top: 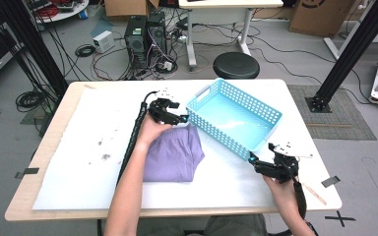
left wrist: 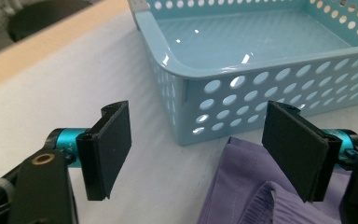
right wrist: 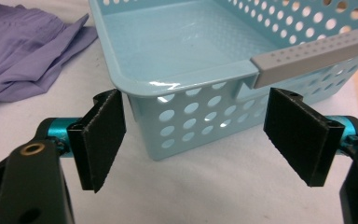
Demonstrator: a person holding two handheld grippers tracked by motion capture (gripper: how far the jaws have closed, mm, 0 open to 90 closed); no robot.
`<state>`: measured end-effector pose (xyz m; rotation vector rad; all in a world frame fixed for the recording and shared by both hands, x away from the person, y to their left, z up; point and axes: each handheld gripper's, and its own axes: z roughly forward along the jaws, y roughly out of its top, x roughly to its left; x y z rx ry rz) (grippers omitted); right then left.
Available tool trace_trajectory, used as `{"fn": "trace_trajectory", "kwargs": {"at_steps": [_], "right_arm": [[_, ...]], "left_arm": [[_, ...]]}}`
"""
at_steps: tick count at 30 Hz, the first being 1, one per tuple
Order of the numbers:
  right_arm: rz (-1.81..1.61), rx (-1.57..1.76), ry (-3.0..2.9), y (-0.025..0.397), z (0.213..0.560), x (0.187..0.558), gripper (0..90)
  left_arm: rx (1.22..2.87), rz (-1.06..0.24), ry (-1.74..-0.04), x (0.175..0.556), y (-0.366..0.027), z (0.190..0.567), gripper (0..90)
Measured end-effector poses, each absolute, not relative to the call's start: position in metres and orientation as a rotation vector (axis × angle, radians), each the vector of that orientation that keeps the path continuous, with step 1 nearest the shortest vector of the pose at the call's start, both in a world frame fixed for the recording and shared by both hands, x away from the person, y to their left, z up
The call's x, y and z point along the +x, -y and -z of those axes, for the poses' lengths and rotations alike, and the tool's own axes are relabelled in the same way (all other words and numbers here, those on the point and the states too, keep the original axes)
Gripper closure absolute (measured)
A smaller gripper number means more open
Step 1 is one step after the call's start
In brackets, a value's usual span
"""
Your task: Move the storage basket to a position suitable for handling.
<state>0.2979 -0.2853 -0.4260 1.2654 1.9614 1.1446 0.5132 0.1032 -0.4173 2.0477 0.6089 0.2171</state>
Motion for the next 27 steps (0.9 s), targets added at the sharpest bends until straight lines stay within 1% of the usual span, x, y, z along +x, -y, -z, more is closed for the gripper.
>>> {"fn": "trace_trajectory", "kwargs": {"at_steps": [2, 3, 4, 6, 7, 8, 10, 19, 22, 27], "right_arm": [[-1.137, 1.275, -1.972, 0.282, 0.425, 0.302, 20.9], [-1.137, 1.275, -1.972, 0.282, 0.425, 0.302, 20.9], [-1.119, 1.293, -1.981, 0.281, 0.425, 0.305, 20.0], [-1.109, 1.306, -1.978, 0.28, 0.424, 0.307, 19.6], [-1.109, 1.306, -1.978, 0.28, 0.424, 0.307, 19.6], [-1.107, 1.311, -1.981, 0.282, 0.424, 0.31, 19.7], [-1.098, 1.32, -1.985, 0.284, 0.423, 0.313, 19.8], [-1.086, 1.306, -2.029, 0.292, 0.419, 0.329, 21.0], [-1.106, 1.285, -2.055, 0.291, 0.417, 0.338, 24.9], [-1.084, 1.266, -2.084, 0.282, 0.415, 0.346, 24.9]], "left_arm": [[2.061, -0.212, -0.577, 0.52, -0.091, 0.416, 24.0], [2.061, -0.212, -0.577, 0.52, -0.091, 0.416, 24.1], [2.078, -0.183, -0.569, 0.526, -0.084, 0.417, 24.1], [2.075, -0.166, -0.55, 0.53, -0.081, 0.417, 25.0], [2.075, -0.166, -0.55, 0.53, -0.081, 0.417, 28.8], [2.069, -0.162, -0.529, 0.53, -0.081, 0.417, 34.9], [2.078, -0.17, -0.5, 0.529, -0.079, 0.416, 35.9], [2.092, -0.18, -0.515, 0.527, -0.082, 0.414, 36.8], [2.091, -0.19, -0.531, 0.526, -0.089, 0.412, 36.9], [2.083, -0.209, -0.565, 0.524, -0.104, 0.412, 36.8]]}}
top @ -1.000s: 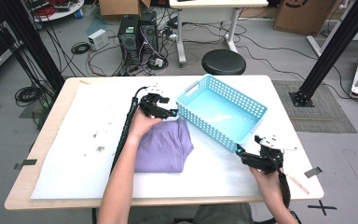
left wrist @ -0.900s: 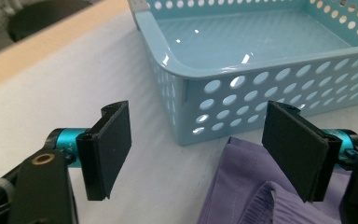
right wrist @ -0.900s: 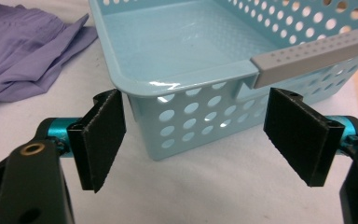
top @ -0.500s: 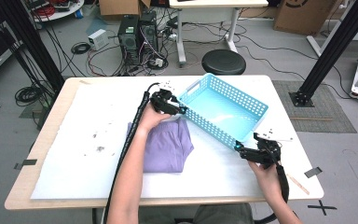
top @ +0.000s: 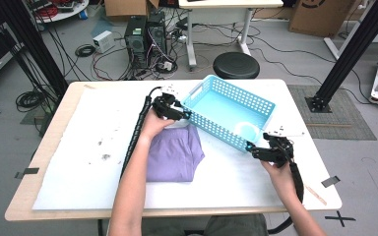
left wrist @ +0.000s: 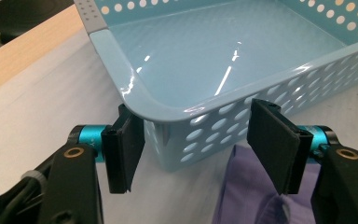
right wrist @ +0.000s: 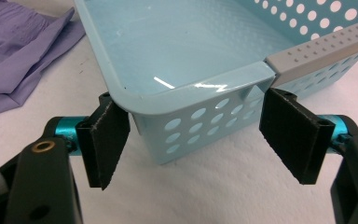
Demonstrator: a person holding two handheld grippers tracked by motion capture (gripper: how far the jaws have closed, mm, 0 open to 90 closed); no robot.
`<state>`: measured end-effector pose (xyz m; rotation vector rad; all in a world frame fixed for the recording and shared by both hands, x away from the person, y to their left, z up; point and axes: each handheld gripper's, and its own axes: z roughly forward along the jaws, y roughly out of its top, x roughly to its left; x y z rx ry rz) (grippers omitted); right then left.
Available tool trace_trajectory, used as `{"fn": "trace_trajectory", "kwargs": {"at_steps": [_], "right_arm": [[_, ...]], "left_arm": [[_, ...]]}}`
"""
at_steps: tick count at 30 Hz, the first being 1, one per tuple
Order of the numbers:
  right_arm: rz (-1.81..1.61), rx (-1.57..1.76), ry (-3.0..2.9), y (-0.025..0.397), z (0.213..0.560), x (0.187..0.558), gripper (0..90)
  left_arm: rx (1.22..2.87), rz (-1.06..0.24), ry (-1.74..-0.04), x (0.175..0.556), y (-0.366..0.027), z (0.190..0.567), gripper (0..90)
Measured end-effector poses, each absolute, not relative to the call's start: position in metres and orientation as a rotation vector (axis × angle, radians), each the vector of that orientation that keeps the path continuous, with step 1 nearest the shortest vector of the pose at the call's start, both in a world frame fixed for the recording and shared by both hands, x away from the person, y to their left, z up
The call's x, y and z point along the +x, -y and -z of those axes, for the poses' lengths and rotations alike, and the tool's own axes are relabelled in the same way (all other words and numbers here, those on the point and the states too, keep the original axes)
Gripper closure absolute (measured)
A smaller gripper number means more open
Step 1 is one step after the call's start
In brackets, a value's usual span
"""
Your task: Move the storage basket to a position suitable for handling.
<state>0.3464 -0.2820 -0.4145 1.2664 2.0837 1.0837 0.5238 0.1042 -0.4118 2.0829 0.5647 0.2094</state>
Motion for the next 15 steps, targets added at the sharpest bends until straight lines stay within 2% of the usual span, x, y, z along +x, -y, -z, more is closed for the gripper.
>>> {"fn": "trace_trajectory", "kwargs": {"at_steps": [15], "right_arm": [[-1.105, 1.189, -2.234, 0.254, 0.405, 0.397, 24.4]], "left_arm": [[2.02, -0.264, -0.679, 0.509, -0.16, 0.411, 36.1]]}}
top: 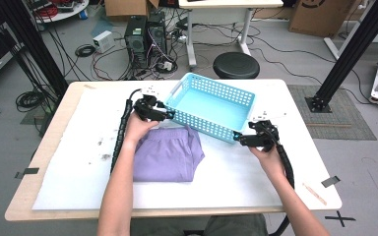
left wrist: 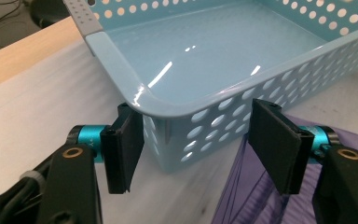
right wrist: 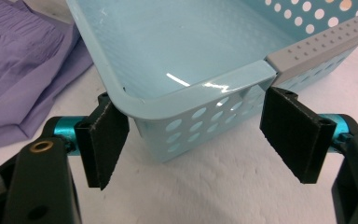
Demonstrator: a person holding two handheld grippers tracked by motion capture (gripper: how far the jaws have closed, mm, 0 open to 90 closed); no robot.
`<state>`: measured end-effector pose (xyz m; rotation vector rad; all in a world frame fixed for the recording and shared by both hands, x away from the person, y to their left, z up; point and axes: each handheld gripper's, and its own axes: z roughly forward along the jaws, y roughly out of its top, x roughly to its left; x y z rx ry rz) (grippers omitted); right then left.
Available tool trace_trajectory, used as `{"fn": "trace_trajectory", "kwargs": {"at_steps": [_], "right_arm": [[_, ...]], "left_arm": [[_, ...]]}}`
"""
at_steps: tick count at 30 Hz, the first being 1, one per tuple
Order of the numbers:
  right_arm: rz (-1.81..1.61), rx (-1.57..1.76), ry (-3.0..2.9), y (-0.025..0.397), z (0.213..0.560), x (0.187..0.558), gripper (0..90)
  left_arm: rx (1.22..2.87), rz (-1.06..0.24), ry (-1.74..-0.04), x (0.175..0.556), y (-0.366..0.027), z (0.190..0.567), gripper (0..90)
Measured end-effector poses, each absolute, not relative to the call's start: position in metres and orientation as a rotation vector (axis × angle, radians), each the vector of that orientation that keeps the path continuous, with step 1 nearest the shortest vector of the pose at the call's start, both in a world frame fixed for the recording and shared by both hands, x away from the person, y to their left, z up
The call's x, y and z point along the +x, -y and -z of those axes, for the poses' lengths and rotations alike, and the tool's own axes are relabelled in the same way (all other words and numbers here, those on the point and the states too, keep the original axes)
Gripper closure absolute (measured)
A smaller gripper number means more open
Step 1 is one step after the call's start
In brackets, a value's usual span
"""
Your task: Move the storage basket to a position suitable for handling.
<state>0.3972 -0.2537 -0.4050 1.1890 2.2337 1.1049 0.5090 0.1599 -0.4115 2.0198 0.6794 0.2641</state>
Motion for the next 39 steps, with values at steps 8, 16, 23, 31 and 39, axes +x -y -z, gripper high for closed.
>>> {"fn": "trace_trajectory", "kwargs": {"at_steps": [8, 16, 23, 31, 39], "right_arm": [[-1.111, 1.123, -2.297, 0.245, 0.405, 0.422, 48.4], [-1.098, 1.179, -2.242, 0.244, 0.411, 0.435, 42.3], [-1.066, 1.167, -2.219, 0.24, 0.411, 0.436, 46.7], [-1.096, 1.199, -2.207, 0.237, 0.409, 0.446, 46.4], [-1.112, 1.168, -2.241, 0.22, 0.407, 0.463, 46.5]], "left_arm": [[2.004, -0.247, -0.688, 0.503, -0.176, 0.412, 38.3], [2.025, -0.334, -0.715, 0.503, -0.165, 0.415, 25.9], [2.041, -0.376, -0.716, 0.504, -0.158, 0.414, 33.4], [2.035, -0.35, -0.741, 0.501, -0.168, 0.412, 36.6], [1.995, -0.364, -0.793, 0.491, -0.187, 0.414, 35.8]]}}
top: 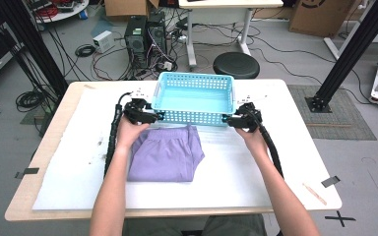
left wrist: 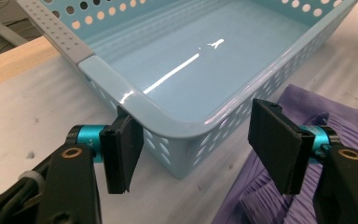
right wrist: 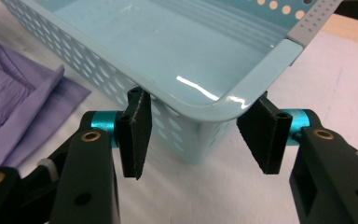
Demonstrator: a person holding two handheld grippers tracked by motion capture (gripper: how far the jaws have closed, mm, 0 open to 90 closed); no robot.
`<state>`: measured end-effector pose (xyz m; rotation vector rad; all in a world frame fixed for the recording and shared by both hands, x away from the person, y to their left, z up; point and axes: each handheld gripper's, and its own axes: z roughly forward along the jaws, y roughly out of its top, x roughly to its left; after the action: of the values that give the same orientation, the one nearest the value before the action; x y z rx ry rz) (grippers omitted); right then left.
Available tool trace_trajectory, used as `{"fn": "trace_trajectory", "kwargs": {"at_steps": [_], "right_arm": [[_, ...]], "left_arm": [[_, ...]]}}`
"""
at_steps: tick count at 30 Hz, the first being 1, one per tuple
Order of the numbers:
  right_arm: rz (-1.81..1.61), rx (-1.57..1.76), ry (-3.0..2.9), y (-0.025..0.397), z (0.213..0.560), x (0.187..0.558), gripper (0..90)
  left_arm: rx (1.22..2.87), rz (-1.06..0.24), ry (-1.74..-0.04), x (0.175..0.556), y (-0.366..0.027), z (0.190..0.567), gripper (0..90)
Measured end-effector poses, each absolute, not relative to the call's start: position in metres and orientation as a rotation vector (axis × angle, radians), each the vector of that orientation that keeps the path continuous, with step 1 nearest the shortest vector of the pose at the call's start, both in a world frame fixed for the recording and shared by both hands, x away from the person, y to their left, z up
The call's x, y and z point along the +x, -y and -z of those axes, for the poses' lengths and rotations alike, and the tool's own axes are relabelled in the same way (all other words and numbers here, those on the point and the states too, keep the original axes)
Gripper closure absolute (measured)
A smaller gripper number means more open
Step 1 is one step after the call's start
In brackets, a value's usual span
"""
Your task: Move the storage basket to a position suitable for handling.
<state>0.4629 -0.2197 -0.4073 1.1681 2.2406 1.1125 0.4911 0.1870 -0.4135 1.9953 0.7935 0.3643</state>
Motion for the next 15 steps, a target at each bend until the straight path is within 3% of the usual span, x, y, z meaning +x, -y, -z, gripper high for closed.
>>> {"fn": "trace_trajectory", "kwargs": {"at_steps": [15], "right_arm": [[-1.112, 1.171, -2.244, 0.2127, 0.4103, 0.4741, 48.0]], "left_arm": [[1.974, -0.362, -0.797, 0.4829, -0.1953, 0.4145, 34.9]]}}
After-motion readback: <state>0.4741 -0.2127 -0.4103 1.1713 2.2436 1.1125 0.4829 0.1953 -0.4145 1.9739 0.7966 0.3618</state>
